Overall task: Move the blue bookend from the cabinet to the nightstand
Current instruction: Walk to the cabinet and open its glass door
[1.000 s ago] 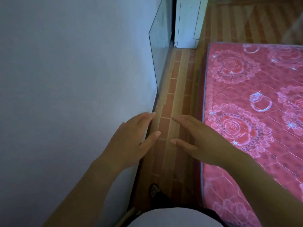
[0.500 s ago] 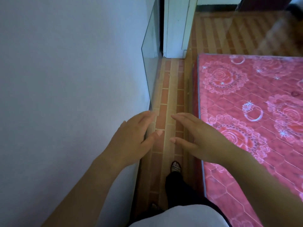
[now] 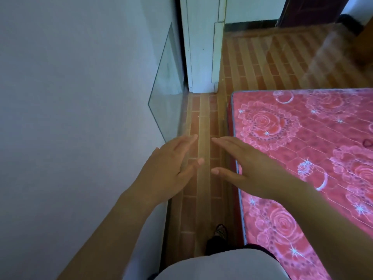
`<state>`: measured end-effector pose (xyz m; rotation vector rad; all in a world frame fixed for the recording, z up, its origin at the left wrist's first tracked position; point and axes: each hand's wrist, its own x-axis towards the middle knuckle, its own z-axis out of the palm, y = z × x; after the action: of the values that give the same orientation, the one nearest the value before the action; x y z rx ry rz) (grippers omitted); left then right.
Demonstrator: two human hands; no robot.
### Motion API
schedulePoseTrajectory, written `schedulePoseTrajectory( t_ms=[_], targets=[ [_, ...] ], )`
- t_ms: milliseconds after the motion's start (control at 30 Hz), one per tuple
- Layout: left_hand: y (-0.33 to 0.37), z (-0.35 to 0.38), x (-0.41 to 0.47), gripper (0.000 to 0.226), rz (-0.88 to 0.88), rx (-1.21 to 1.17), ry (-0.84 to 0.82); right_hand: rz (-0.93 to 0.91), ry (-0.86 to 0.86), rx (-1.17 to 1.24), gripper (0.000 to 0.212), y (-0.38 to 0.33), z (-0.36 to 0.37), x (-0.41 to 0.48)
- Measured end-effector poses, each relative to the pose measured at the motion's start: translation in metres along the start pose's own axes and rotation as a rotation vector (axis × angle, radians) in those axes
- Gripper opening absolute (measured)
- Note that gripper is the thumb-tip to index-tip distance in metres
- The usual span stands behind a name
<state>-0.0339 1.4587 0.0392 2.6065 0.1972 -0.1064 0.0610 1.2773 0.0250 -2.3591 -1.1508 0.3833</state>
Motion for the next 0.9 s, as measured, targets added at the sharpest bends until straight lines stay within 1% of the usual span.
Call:
schedulePoseTrajectory(
  t_ms=[67, 167, 333, 467, 667, 800, 900],
  targets=[
    [0.011, -0.004, 0.042, 0.065, 0.024, -0.003, 0.014, 0.021, 0.036, -0.017, 0.069, 0.026, -0.022, 0.02],
    [0.017, -0.009, 0.093, 0.064, 0.047, 0.006, 0.021, 0.072, 0.06, -0.003, 0.073, 0.061, -0.047, 0.045],
    [0.008, -0.01, 0.161, 0.064, 0.096, 0.015, -0.011, 0.102, 0.043, 0.019, 0.074, 0.102, -0.065, 0.085],
    [-0.008, -0.013, 0.227, 0.061, 0.106, -0.002, -0.031, 0.125, 0.074, 0.033, 0.074, 0.136, -0.078, 0.131],
    [-0.04, -0.039, 0.352, 0.065, 0.141, -0.008, -0.036, 0.152, 0.101, -0.014, 0.074, 0.182, -0.11, 0.245],
    [-0.062, -0.08, 0.437, 0.066, 0.155, 0.02, -0.049, 0.188, 0.084, 0.002, 0.077, 0.196, -0.137, 0.333],
    [-0.08, -0.112, 0.494, 0.066, 0.169, 0.007, -0.023, 0.203, 0.085, 0.009, 0.076, 0.208, -0.155, 0.389]
  ],
)
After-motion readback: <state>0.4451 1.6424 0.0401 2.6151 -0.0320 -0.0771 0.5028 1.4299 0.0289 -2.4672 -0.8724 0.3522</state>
